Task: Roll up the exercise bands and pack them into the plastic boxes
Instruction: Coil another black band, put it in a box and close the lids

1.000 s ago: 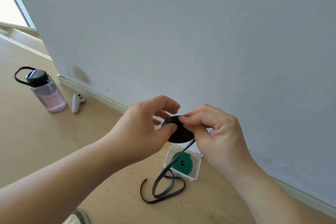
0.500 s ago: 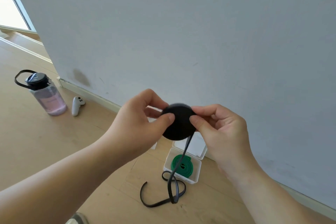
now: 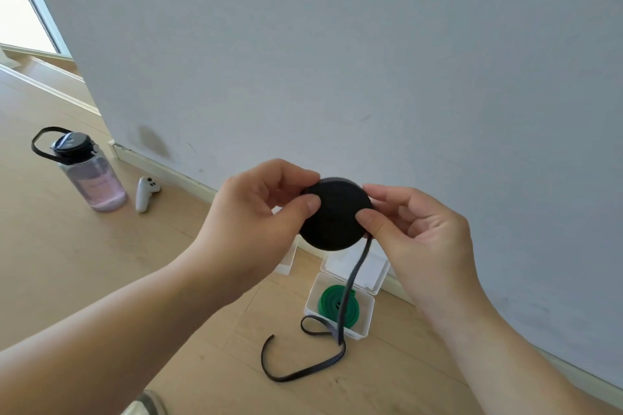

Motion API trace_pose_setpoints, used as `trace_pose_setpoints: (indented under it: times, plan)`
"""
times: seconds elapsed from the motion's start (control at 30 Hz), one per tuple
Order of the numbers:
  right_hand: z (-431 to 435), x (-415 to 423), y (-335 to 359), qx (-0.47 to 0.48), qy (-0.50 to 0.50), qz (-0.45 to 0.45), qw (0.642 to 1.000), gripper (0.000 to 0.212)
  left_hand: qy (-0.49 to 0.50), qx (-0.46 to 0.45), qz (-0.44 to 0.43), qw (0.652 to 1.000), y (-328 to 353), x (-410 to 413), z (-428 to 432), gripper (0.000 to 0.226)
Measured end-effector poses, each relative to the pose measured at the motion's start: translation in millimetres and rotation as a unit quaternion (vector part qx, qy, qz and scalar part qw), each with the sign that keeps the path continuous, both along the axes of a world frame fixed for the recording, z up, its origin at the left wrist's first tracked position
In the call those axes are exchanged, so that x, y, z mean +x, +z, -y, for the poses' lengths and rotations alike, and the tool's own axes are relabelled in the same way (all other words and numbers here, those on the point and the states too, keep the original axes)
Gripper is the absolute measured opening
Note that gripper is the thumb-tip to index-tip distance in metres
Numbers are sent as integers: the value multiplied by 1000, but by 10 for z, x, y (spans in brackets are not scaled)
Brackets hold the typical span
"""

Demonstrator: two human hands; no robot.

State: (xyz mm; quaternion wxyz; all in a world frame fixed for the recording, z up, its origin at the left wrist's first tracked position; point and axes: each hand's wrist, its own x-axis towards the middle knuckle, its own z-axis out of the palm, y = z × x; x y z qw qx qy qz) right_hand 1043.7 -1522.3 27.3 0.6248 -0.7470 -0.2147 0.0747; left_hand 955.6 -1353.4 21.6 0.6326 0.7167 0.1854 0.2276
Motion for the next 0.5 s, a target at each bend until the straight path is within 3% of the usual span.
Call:
trace_pose_setpoints:
  times: [0.07, 0.1, 0.23, 0.37, 0.5]
  plan:
    - [1, 12, 9, 11, -5, -11, 1000, 28, 10, -93, 2, 996, 28, 9, 5, 18]
    - [3, 14, 7, 3, -6, -7, 1000, 27, 10, -88, -9, 996, 27, 12, 0, 17]
    - [22, -13, -37, -98, 11, 87, 991, 39, -42, 182, -60, 981, -25, -50, 16, 28]
    - [17, -37, -67, -110, 33, 170, 979, 43, -106, 308, -1, 946, -77, -58, 51, 32]
    - [16, -11, -64, -72, 15, 75, 994, 33, -62, 201, -51, 976, -24, -22, 36, 27]
